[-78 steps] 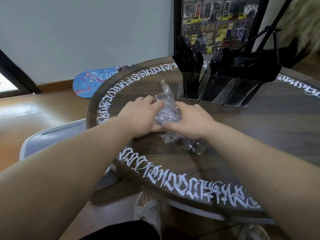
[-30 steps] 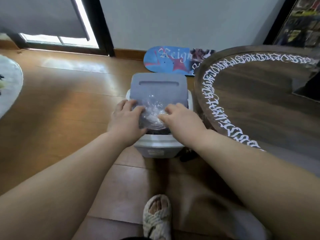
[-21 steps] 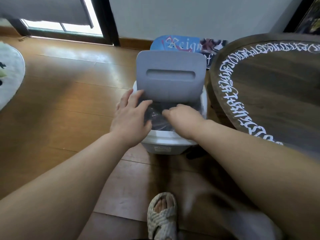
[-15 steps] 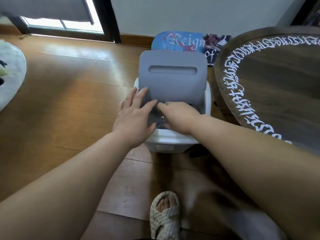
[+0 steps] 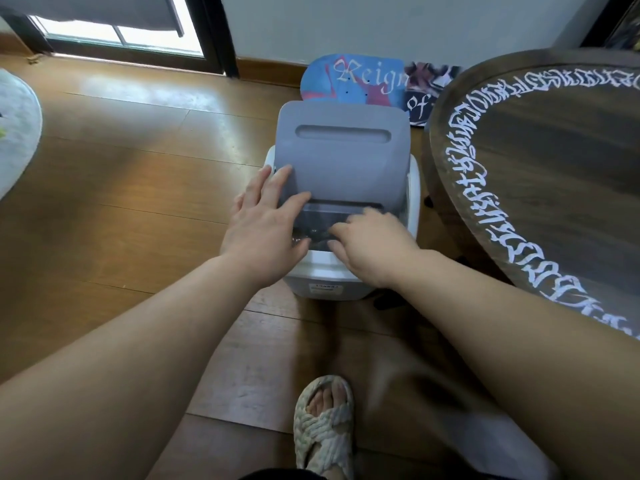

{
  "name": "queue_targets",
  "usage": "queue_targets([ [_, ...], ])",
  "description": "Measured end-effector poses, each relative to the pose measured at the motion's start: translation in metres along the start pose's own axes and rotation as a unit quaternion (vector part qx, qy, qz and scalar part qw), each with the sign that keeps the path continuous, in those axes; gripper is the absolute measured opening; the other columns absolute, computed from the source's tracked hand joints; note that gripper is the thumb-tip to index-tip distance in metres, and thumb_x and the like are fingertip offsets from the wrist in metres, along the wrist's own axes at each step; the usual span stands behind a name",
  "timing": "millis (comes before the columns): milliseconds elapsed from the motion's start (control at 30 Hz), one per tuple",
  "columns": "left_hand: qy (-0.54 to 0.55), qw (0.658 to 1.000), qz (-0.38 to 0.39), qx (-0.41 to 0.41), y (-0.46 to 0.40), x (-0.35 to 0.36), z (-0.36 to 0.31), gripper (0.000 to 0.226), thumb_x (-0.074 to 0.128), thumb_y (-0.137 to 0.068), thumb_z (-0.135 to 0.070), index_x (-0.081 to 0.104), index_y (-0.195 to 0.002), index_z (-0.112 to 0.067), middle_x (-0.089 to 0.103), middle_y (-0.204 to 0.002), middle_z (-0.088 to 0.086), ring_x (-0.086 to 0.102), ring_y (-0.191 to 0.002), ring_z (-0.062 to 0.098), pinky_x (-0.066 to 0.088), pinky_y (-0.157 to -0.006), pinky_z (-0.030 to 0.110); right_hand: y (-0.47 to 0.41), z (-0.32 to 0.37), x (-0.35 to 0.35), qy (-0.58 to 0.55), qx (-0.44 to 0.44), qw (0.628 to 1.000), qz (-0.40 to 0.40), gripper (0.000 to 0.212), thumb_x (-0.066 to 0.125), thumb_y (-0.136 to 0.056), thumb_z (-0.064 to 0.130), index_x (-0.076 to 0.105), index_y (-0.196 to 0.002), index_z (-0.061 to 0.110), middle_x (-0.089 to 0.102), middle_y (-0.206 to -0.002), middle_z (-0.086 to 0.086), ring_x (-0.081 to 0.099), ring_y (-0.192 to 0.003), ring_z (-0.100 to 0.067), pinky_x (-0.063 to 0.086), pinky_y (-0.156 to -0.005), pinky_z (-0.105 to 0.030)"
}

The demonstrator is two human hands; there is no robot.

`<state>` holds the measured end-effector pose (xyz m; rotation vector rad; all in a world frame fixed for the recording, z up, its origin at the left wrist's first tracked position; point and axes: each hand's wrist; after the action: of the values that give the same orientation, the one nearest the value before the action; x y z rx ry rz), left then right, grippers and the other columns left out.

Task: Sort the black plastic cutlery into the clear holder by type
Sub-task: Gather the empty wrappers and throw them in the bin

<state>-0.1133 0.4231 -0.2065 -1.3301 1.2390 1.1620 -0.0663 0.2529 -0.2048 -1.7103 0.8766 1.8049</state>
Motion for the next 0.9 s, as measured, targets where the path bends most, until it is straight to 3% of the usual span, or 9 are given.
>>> queue_targets([
  [100,0.007,1.0,0.004,0.002,0.001,0.0,-0.001,0.068,0.059,-0.085,-0.05,0.031,-0.144,-0.033,0.0,-0.159,-0.001,-0.009,-0.146,0.025,0.012,-0.116,0.048,-0.001,-0.001,0.001,-0.098,0.006,0.995,0.005,0.042,0.04,-0.096,0.048,0.048,-0.122,0.016,0.062,-0.114,-0.006,0.058,-0.101,-0.029,0.045,-0.074,-0.037],
  [267,0.008,1.0,0.001,0.001,0.001,0.0,-0.002,0.067,0.059,-0.085,-0.049,0.031,-0.144,-0.033,0.0,-0.16,0.0,-0.009,-0.146,0.025,0.011,-0.116,0.049,0.019,-0.004,0.002,0.016,-0.006,0.977,-0.212,0.022,0.07,-0.077,0.028,0.061,-0.084,0.01,0.062,-0.079,-0.01,0.059,-0.075,-0.035,0.045,-0.062,-0.039],
  [333,0.005,1.0,0.002,0.0,0.001,0.0,-0.003,0.067,0.06,-0.085,-0.049,0.031,-0.143,-0.033,0.001,-0.159,0.0,-0.008,-0.146,0.026,0.012,-0.116,0.05,0.024,-0.002,0.004,0.03,-0.005,0.977,-0.21,0.018,0.066,-0.083,0.027,0.064,-0.077,0.01,0.062,-0.076,-0.01,0.058,-0.073,-0.035,0.043,-0.062,-0.039],
  [433,0.005,1.0,0.005,-0.001,0.002,-0.002,-0.003,0.067,0.06,-0.085,-0.049,0.031,-0.143,-0.033,0.001,-0.159,0.0,-0.008,-0.146,0.026,0.012,-0.116,0.05,0.022,0.005,-0.001,0.011,-0.005,1.0,-0.014,0.041,0.032,-0.1,0.045,0.061,-0.096,0.015,0.065,-0.096,-0.007,0.06,-0.091,-0.031,0.04,-0.072,-0.037],
  [500,0.006,1.0,0.008,0.0,0.002,-0.002,-0.003,0.067,0.059,-0.085,-0.049,0.031,-0.143,-0.033,0.0,-0.159,0.0,-0.008,-0.146,0.025,0.011,-0.116,0.05,0.02,0.004,-0.002,-0.007,0.001,0.999,0.036,0.048,0.023,-0.1,0.05,0.058,-0.103,0.017,0.064,-0.103,-0.005,0.059,-0.097,-0.028,0.04,-0.076,-0.037],
  [600,0.008,1.0,0.001,0.0,0.002,-0.001,-0.001,0.07,0.059,-0.084,-0.048,0.027,-0.144,-0.033,0.001,-0.16,0.001,-0.007,-0.146,0.024,0.012,-0.116,0.048,0.019,0.0,-0.002,-0.085,0.035,0.987,-0.134,0.034,0.043,-0.096,0.037,0.062,-0.108,0.011,0.063,-0.105,-0.01,0.056,-0.101,-0.031,0.048,-0.083,-0.04],
  [667,0.014,1.0,-0.006,-0.006,0.003,0.0,-0.001,0.073,0.059,-0.085,-0.047,0.024,-0.146,-0.031,0.003,-0.16,0.001,-0.007,-0.146,0.023,0.01,-0.116,0.046,0.017,-0.004,-0.002,-0.101,0.047,0.973,-0.202,0.039,0.054,-0.09,0.028,0.058,-0.121,0.005,0.058,-0.121,-0.015,0.052,-0.115,-0.034,0.046,-0.097,-0.044],
  [767,0.014,1.0,-0.008,-0.01,0.003,-0.002,-0.004,0.073,0.055,-0.087,-0.048,0.02,-0.148,-0.028,0.004,-0.16,0.001,-0.007,-0.146,0.023,0.009,-0.117,0.046,0.014,-0.005,-0.01,-0.075,0.076,0.989,-0.106,0.06,0.048,-0.095,0.035,0.031,-0.145,0.008,0.028,-0.153,-0.015,0.021,-0.143,-0.03,0.019,-0.117,-0.042],
  [900,0.014,1.0,0.009,-0.016,0.005,-0.008,-0.005,0.072,0.05,-0.089,-0.05,0.017,-0.149,-0.027,0.002,-0.16,-0.001,-0.01,-0.146,0.022,0.008,-0.118,0.047,0.019,-0.001,-0.019,-0.072,0.079,0.99,-0.096,0.063,0.042,-0.097,0.039,0.02,-0.15,0.012,0.017,-0.158,-0.01,0.01,-0.146,-0.026,0.011,-0.118,-0.042],
])
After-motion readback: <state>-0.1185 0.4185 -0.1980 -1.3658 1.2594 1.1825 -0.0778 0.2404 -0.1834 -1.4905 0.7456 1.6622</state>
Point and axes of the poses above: each hand's wrist, its own y-axis away from the middle knuckle, its own x-axis out of the palm, z = x × y
